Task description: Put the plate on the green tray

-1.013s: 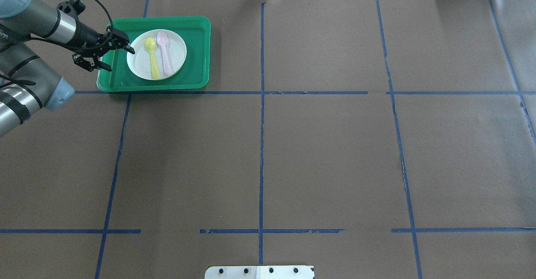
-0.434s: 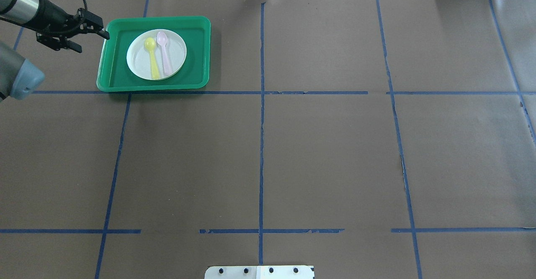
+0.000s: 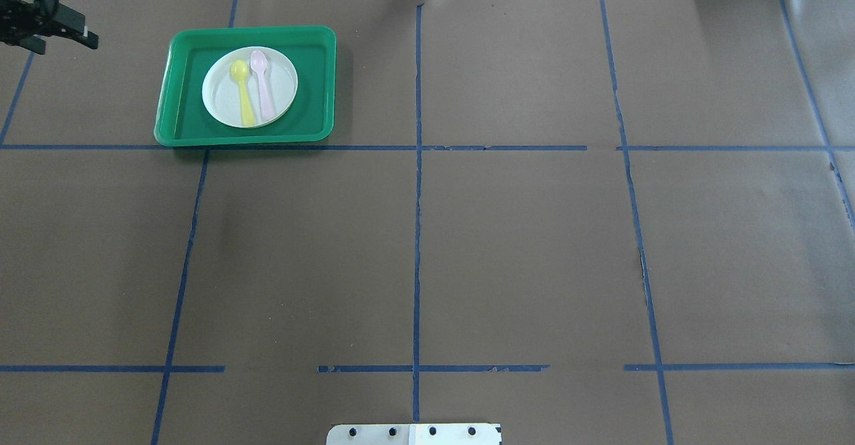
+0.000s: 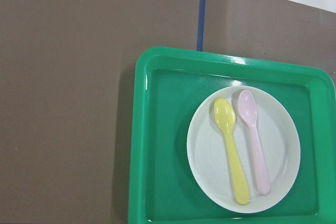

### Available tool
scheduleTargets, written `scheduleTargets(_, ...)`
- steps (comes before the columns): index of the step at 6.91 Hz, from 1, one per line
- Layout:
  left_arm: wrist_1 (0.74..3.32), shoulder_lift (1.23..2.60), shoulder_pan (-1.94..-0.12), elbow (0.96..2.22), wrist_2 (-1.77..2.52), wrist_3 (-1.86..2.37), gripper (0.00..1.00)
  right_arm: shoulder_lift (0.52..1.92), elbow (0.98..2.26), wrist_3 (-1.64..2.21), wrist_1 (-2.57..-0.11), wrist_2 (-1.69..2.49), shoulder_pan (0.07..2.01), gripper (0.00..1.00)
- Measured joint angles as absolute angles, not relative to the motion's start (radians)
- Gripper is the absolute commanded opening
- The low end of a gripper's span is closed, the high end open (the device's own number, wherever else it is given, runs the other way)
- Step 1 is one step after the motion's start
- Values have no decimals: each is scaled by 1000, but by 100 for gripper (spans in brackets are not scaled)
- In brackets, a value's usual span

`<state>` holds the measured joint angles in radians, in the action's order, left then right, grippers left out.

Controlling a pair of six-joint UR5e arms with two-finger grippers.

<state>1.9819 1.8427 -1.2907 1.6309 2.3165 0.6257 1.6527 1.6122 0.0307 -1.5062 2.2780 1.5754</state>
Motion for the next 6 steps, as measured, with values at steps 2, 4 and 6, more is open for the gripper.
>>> scheduleTargets(2, 1964, 1742, -1406, 1661, 2300, 327, 100, 1653, 1612, 31, -1506, 2278, 1575, 100)
scheduleTargets(4, 1949, 1646, -1489, 1648, 2254, 36, 100, 1654, 1612, 31, -1506, 2278, 1575, 100)
scheduleTargets(6, 1900, 1544, -1526, 1624, 2232, -87, 100, 1653, 1612, 31, -1506, 2278, 1575, 100)
